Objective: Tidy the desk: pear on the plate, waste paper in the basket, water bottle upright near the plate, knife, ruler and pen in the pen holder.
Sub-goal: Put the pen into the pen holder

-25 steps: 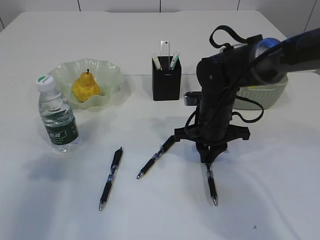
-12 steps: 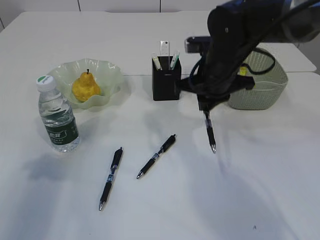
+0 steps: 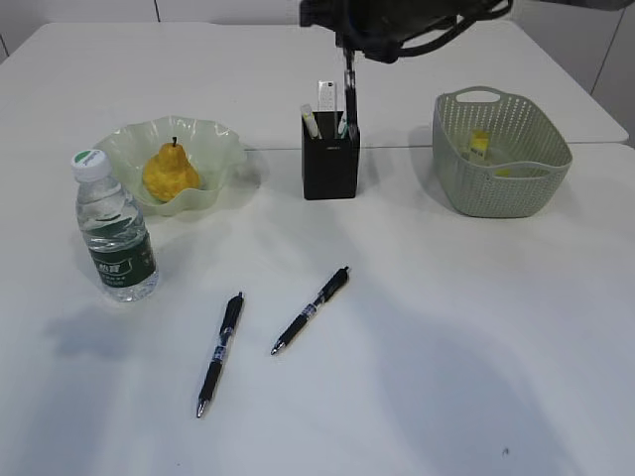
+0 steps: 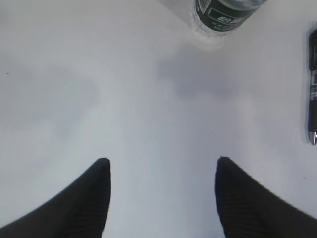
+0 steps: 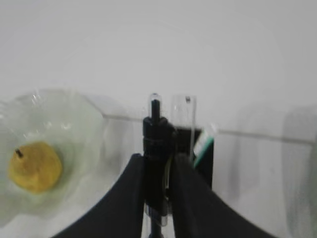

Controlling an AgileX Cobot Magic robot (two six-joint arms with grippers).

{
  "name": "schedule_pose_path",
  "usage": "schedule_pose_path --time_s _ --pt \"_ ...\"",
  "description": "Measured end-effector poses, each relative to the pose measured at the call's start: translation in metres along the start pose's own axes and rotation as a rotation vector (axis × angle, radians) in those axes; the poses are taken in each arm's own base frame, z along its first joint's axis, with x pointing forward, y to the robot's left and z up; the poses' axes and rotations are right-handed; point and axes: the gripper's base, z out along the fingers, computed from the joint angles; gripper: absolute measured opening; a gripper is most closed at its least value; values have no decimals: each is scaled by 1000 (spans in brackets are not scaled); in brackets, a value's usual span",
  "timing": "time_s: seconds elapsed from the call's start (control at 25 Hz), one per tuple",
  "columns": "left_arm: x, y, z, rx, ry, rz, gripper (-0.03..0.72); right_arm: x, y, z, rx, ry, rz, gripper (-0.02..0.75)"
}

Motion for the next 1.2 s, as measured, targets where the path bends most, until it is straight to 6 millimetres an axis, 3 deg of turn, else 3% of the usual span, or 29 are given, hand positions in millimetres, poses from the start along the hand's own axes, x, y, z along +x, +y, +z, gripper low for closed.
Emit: schedule_pose_path --time_s 0.2,0.4,0.68,0.96,1.2 --pt "0 0 0 0 0 0 465 -11 8 14 -63 -213 -153 95" --pt "0 0 0 0 0 0 465 1 11 42 -86 -253 -249 95" --pt "0 0 0 0 2 0 465 14 -11 74 -86 -264 -230 95" --pt "0 0 0 0 2 0 465 8 -29 81 -114 -347 -207 95" --pt "-1 0 0 0 -6 0 465 20 -33 98 -145 -359 -152 95"
